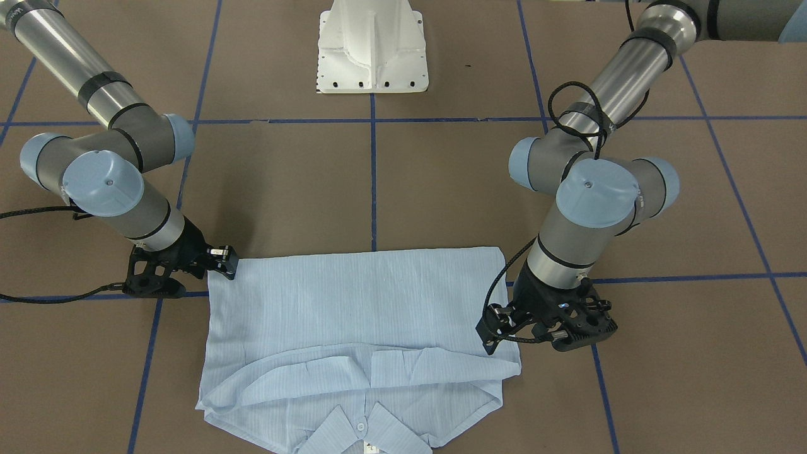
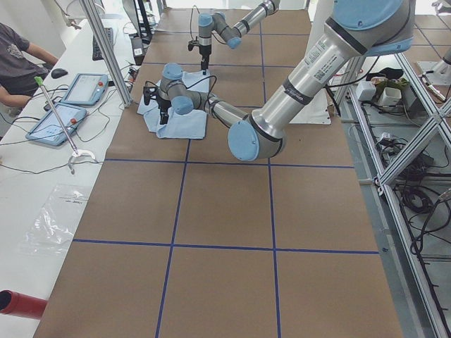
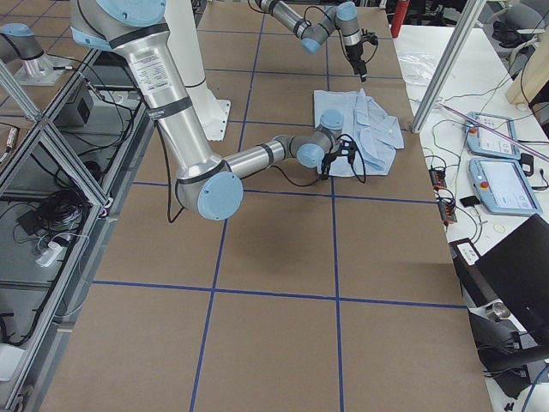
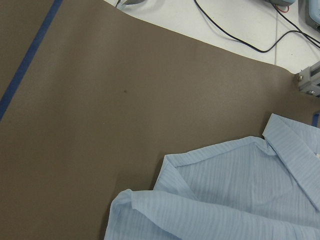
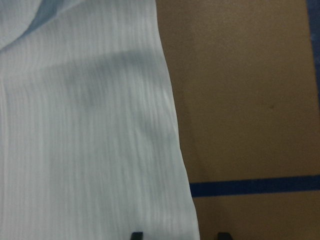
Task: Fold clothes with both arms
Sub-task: 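Lower the right gripper to the folded shirt's side edge and grasp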
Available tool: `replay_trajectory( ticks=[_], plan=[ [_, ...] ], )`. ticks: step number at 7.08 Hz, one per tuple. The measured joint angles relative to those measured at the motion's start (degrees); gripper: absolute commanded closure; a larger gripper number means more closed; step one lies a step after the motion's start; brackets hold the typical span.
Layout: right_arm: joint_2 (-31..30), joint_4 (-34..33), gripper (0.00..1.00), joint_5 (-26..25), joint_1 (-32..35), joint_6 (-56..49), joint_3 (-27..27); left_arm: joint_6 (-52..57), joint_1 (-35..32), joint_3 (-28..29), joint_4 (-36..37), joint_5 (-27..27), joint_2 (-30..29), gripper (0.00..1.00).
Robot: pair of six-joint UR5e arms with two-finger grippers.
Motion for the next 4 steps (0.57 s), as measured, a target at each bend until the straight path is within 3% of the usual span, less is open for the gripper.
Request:
replay_trajectory(
  ticks=[4],
  plan=[
    [-0.7,0.1,1.00,0.5,0.1,0.0,1.1,-0.1,0.1,-0.1,-0.3,0.0,0.3,0.00]
  ],
)
